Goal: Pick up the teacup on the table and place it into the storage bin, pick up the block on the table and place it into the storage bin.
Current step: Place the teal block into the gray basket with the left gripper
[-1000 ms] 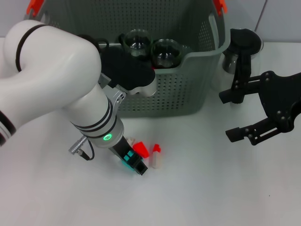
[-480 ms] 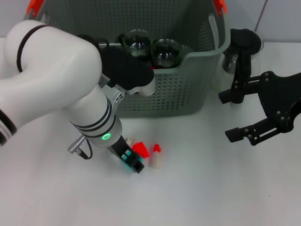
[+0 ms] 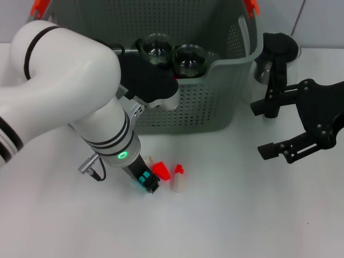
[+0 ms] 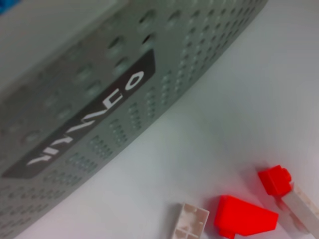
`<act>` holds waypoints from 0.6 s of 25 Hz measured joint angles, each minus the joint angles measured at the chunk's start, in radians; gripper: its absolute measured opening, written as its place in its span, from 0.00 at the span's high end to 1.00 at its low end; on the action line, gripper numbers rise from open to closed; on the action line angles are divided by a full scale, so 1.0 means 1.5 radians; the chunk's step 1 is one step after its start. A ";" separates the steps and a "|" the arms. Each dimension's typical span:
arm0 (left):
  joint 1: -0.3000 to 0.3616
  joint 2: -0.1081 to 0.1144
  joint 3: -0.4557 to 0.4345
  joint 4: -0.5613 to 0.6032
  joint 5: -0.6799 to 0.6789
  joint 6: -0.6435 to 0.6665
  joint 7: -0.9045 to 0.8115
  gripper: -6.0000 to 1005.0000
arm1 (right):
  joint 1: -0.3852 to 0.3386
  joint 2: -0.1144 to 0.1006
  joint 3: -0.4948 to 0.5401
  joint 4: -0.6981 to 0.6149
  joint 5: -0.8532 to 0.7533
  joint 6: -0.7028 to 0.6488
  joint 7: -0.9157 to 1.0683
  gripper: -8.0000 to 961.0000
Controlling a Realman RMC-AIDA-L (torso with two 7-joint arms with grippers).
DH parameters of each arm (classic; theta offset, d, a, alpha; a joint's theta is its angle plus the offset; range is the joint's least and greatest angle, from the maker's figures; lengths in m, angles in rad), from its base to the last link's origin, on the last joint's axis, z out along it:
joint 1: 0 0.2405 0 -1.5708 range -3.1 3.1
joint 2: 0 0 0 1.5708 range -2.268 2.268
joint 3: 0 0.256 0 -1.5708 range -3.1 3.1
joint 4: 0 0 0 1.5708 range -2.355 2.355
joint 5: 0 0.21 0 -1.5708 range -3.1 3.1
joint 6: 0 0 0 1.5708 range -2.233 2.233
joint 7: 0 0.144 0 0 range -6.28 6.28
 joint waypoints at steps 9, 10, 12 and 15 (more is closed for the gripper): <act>-0.001 0.002 -0.004 0.006 0.002 0.017 0.001 0.59 | -0.001 0.000 0.006 0.000 0.000 -0.001 -0.001 0.02; -0.001 0.002 -0.005 0.008 0.002 0.023 0.002 0.58 | -0.001 -0.001 0.007 0.000 0.000 -0.001 -0.002 0.02; -0.001 0.002 -0.007 0.016 0.003 0.032 0.003 0.58 | -0.001 -0.001 0.007 0.000 0.000 -0.002 -0.005 0.02; 0.004 0.003 -0.012 0.037 0.004 0.048 0.006 0.57 | -0.002 -0.001 0.007 0.000 0.000 -0.003 -0.007 0.02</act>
